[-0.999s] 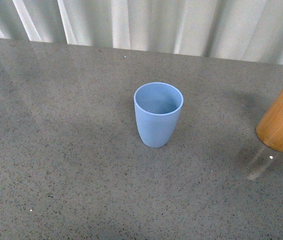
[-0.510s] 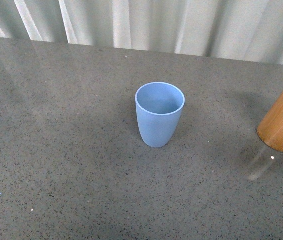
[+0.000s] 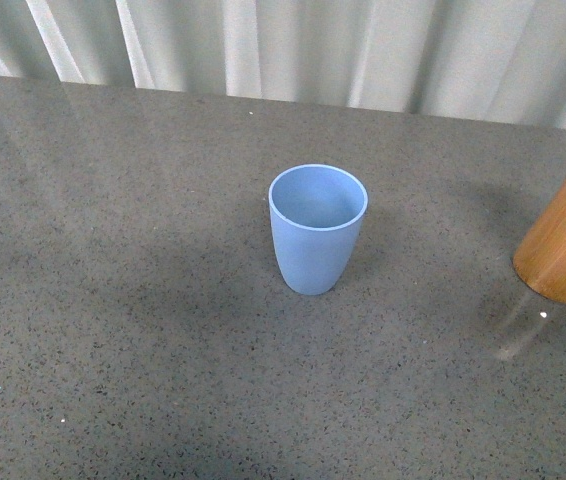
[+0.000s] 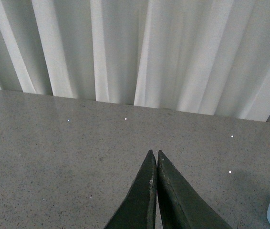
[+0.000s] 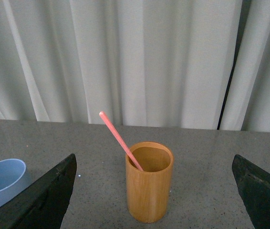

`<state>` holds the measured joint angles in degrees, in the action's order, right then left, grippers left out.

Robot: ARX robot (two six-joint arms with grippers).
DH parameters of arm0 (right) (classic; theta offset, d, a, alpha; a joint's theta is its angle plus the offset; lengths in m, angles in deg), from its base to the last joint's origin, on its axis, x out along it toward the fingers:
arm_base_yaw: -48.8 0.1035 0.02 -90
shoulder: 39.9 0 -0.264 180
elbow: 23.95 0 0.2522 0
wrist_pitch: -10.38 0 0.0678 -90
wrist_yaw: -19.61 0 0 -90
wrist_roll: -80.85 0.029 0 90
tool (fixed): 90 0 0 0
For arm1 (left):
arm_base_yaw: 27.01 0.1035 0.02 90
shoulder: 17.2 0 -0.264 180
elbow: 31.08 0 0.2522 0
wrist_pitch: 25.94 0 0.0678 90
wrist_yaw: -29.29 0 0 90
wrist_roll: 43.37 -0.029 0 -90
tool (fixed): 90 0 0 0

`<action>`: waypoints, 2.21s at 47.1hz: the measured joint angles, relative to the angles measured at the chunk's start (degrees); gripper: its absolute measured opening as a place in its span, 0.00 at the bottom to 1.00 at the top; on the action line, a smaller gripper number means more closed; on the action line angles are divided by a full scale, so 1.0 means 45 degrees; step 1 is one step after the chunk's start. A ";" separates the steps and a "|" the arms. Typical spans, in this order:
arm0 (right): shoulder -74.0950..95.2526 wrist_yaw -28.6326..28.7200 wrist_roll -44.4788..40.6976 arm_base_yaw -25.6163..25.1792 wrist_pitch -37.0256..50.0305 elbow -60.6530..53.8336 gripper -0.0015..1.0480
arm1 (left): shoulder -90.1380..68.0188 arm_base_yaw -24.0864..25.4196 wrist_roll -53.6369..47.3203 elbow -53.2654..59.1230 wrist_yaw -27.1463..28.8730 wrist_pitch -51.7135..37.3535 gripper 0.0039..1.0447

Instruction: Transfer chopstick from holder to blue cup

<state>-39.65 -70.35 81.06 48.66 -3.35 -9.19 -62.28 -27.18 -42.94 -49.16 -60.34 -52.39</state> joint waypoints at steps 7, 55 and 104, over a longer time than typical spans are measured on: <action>0.0000 0.0000 0.0000 0.0000 0.0000 0.0000 0.90 | 0.0563 0.0010 -0.0005 0.0510 -0.0049 -0.0141 0.03; 0.0000 0.0000 0.0000 0.0000 0.0000 0.0000 0.90 | 0.7373 0.0010 -0.0005 0.0724 -0.0053 0.6246 0.03; 0.0010 -0.0024 -0.0005 0.0005 -0.0015 0.0005 0.90 | 0.9976 0.0010 -0.0019 0.0719 -0.0073 0.8927 0.65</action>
<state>-39.60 -70.46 81.04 48.68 -3.41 -9.17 -17.38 -27.13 -43.03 -45.93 -60.67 -12.21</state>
